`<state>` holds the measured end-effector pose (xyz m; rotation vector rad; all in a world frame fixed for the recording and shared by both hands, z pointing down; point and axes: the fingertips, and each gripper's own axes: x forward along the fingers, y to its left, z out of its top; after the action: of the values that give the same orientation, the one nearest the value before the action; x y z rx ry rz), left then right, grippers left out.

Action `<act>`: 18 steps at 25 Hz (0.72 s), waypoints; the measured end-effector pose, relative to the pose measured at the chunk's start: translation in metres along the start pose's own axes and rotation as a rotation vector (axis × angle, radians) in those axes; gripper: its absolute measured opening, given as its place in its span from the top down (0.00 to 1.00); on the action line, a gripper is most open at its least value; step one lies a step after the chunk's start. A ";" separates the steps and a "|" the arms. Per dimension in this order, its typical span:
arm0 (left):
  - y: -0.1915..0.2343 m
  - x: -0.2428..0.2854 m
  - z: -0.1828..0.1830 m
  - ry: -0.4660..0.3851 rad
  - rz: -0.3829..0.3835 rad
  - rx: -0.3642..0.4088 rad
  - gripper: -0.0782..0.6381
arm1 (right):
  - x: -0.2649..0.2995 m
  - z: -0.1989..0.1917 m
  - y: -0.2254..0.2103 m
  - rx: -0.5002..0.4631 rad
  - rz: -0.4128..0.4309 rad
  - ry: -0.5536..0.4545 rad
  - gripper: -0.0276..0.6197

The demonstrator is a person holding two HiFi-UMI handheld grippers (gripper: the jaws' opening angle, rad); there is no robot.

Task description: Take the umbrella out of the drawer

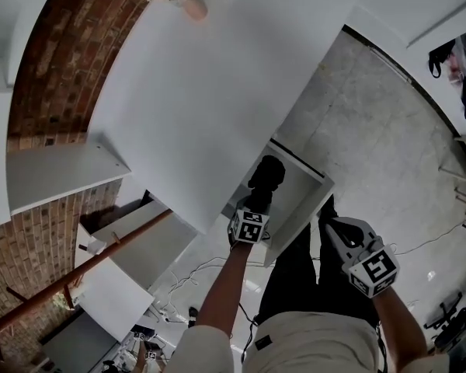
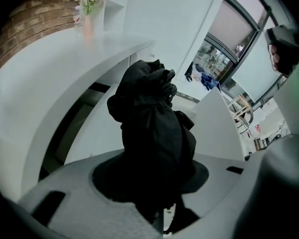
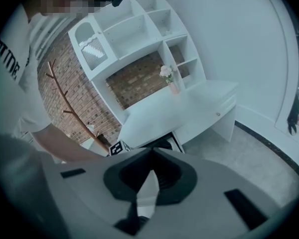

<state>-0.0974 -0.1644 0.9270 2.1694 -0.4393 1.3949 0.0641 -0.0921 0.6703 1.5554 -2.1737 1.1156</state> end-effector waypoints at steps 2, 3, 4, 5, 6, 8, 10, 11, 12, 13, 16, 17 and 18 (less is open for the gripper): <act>-0.003 -0.008 0.003 -0.017 -0.004 0.006 0.62 | -0.003 0.006 0.002 -0.011 -0.006 -0.010 0.91; -0.004 -0.014 0.004 -0.027 -0.007 0.009 0.62 | -0.005 0.008 0.005 -0.016 -0.008 -0.015 0.91; -0.005 -0.020 0.004 -0.036 -0.010 0.011 0.62 | -0.007 0.010 0.008 -0.021 -0.009 -0.018 0.91; -0.005 -0.026 0.004 -0.046 -0.013 0.011 0.62 | -0.008 0.012 0.011 -0.027 -0.008 -0.021 0.91; -0.006 -0.032 0.004 -0.058 -0.015 0.012 0.62 | -0.010 0.014 0.013 -0.035 -0.008 -0.024 0.91; -0.007 -0.043 0.009 -0.085 -0.015 0.019 0.62 | -0.014 0.018 0.017 -0.051 -0.011 -0.029 0.91; -0.009 -0.057 0.014 -0.112 -0.011 0.029 0.62 | -0.019 0.023 0.021 -0.066 -0.016 -0.039 0.91; -0.009 -0.063 0.015 -0.122 -0.010 0.032 0.62 | -0.021 0.026 0.024 -0.070 -0.019 -0.045 0.91; -0.010 -0.071 0.018 -0.132 -0.010 0.034 0.62 | -0.023 0.028 0.026 -0.075 -0.020 -0.053 0.91; -0.011 -0.079 0.021 -0.145 -0.010 0.036 0.62 | -0.025 0.031 0.028 -0.079 -0.022 -0.060 0.91; -0.018 -0.106 0.032 -0.188 -0.017 0.035 0.62 | -0.033 0.041 0.036 -0.093 -0.030 -0.077 0.91; -0.020 -0.116 0.036 -0.205 -0.015 0.037 0.62 | -0.036 0.045 0.039 -0.097 -0.031 -0.083 0.91; -0.021 -0.124 0.040 -0.222 -0.013 0.038 0.62 | -0.039 0.048 0.042 -0.101 -0.032 -0.091 0.91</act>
<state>-0.1089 -0.1714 0.7957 2.3653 -0.4816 1.1682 0.0536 -0.0930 0.5964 1.6202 -2.2174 0.9273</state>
